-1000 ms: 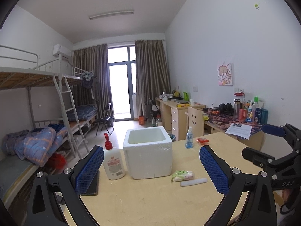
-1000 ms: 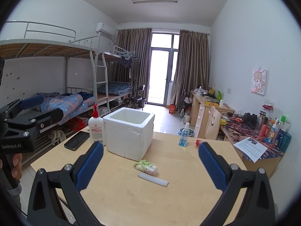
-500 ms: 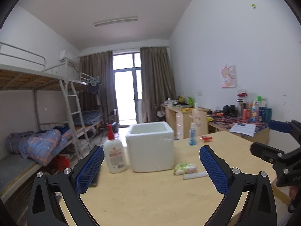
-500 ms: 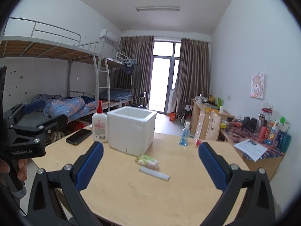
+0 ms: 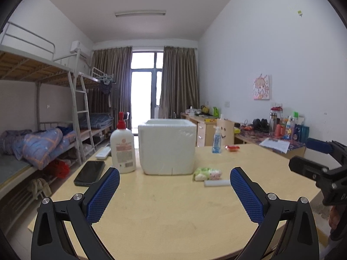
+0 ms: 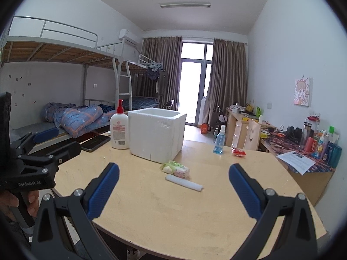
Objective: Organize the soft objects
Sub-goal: 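Move both tools toward the green tissue pack and white foam strip, then grasp the green tissue pack with the left tool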
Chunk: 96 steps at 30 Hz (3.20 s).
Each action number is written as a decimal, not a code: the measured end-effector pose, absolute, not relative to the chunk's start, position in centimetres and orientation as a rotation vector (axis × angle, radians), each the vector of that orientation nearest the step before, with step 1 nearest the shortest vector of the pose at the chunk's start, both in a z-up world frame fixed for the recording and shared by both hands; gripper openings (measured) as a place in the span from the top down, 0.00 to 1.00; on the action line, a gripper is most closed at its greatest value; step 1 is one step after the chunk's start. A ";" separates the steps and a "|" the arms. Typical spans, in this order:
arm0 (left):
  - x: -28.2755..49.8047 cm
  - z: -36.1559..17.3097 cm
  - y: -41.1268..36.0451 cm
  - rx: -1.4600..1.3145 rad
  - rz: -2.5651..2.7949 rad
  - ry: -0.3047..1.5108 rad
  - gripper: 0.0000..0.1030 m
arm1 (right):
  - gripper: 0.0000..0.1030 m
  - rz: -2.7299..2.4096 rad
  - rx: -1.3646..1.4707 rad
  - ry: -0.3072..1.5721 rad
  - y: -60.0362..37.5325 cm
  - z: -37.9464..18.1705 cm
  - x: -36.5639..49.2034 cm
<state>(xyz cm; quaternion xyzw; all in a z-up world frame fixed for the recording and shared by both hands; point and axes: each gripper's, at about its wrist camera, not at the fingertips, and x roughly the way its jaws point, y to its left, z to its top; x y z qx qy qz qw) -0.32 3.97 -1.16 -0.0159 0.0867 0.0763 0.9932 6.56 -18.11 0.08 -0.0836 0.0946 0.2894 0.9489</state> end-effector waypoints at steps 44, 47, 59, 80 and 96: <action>5.4 -5.2 5.5 -0.055 0.146 0.364 0.01 | 0.01 0.600 -0.129 0.384 -16.8 -4.6 12.2; 6.5 -4.9 5.2 -0.045 0.136 0.371 0.01 | 0.01 0.595 -0.118 0.382 -17.1 -4.3 12.8; 11.2 -3.9 3.8 -0.007 0.092 0.421 0.01 | 0.01 0.555 -0.077 0.421 -18.7 -4.1 16.6; 21.8 -3.6 0.3 0.023 -0.026 0.590 0.01 | 0.01 0.514 -0.005 0.505 -21.6 -4.5 21.7; 27.3 -5.6 -0.4 0.019 -0.015 0.739 0.01 | 0.01 0.557 0.013 0.553 -21.9 -6.0 23.7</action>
